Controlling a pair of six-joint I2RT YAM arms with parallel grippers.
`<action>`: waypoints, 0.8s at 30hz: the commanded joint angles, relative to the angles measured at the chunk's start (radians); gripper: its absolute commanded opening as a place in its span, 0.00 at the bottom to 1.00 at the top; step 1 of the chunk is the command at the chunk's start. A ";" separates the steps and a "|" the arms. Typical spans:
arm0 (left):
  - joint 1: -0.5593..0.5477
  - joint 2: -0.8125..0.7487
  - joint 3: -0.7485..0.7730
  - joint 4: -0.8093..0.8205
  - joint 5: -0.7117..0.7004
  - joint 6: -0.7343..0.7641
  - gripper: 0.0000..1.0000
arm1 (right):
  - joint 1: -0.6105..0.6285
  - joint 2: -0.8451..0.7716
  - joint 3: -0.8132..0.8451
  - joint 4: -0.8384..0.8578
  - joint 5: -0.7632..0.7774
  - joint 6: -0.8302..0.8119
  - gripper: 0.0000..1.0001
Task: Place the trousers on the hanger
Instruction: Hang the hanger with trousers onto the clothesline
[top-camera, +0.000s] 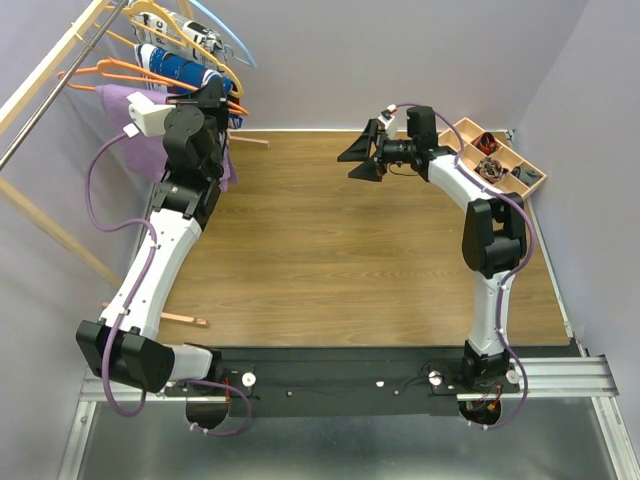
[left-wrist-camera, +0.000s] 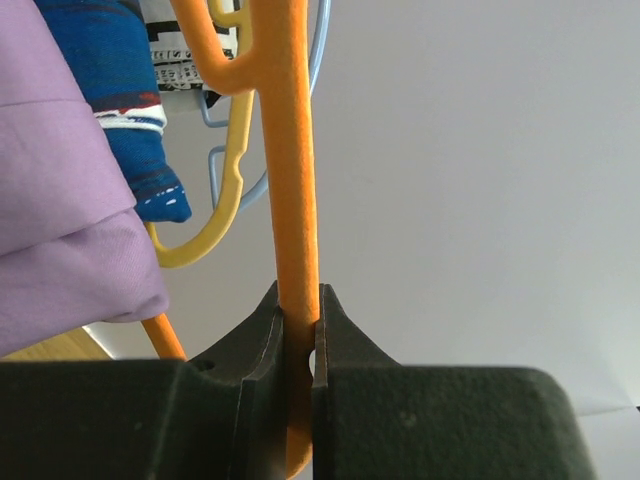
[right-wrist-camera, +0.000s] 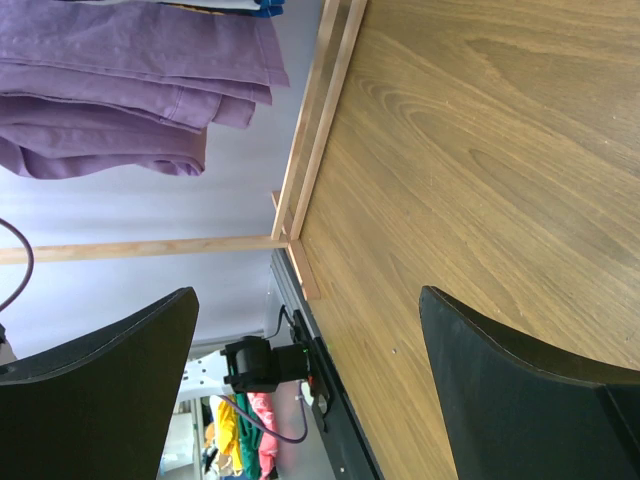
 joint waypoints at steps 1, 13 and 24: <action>0.003 -0.010 -0.008 0.069 0.037 0.014 0.00 | -0.008 -0.007 0.006 -0.009 -0.013 0.009 1.00; 0.003 -0.016 0.006 0.079 0.099 0.135 0.48 | -0.008 -0.047 -0.054 -0.009 0.005 0.001 1.00; 0.005 -0.104 -0.072 0.049 0.101 0.204 0.60 | -0.008 -0.099 -0.115 -0.012 0.021 -0.013 1.00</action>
